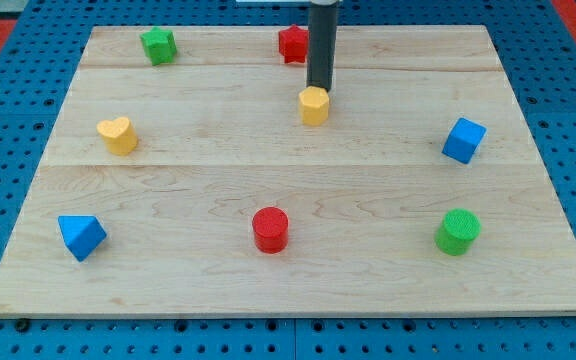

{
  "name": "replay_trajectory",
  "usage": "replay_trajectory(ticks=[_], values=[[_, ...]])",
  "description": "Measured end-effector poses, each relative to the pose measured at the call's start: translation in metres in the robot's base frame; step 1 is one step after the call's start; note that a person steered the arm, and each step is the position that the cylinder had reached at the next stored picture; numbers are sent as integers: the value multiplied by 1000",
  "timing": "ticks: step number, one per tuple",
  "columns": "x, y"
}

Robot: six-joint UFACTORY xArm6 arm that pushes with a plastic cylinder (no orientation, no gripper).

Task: Push the blue cube slightly to the left

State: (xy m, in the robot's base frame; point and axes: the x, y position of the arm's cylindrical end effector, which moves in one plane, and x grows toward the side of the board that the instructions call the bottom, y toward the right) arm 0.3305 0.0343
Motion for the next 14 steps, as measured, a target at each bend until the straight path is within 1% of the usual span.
replay_trajectory(ticks=[1, 3, 4, 5, 6, 7, 8, 9, 10, 11, 12, 14], values=[[22, 0], [51, 2], [39, 65], [15, 135], [17, 180], [35, 213], [58, 217], [93, 203], [100, 173], [80, 170], [75, 160], [73, 115]])
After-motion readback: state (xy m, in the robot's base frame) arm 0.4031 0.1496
